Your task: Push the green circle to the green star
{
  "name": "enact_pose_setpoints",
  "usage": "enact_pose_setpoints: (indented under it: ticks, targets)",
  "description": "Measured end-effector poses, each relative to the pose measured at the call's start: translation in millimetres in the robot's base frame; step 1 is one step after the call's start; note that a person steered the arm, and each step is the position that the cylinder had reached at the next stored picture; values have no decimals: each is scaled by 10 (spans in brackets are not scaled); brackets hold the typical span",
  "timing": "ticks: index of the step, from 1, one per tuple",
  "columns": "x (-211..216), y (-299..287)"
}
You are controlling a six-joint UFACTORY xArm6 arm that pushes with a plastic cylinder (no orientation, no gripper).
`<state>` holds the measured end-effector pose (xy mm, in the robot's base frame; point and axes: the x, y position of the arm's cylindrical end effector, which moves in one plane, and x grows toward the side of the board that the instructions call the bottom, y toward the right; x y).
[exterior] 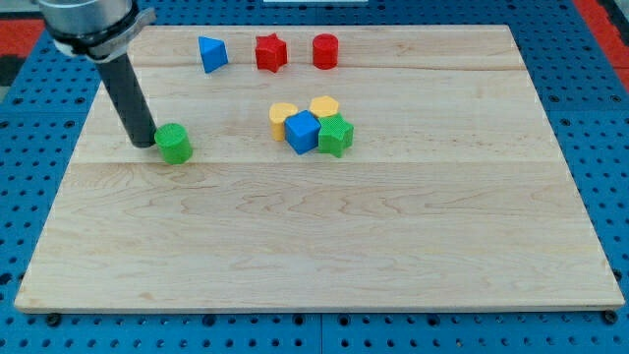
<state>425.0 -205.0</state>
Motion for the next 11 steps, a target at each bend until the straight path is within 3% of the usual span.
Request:
enact_pose_setpoints:
  ticks: [2,4,7,11]
  targets:
    - [140,398]
    - [-98,108]
    - [113,1229]
    - [272,1807]
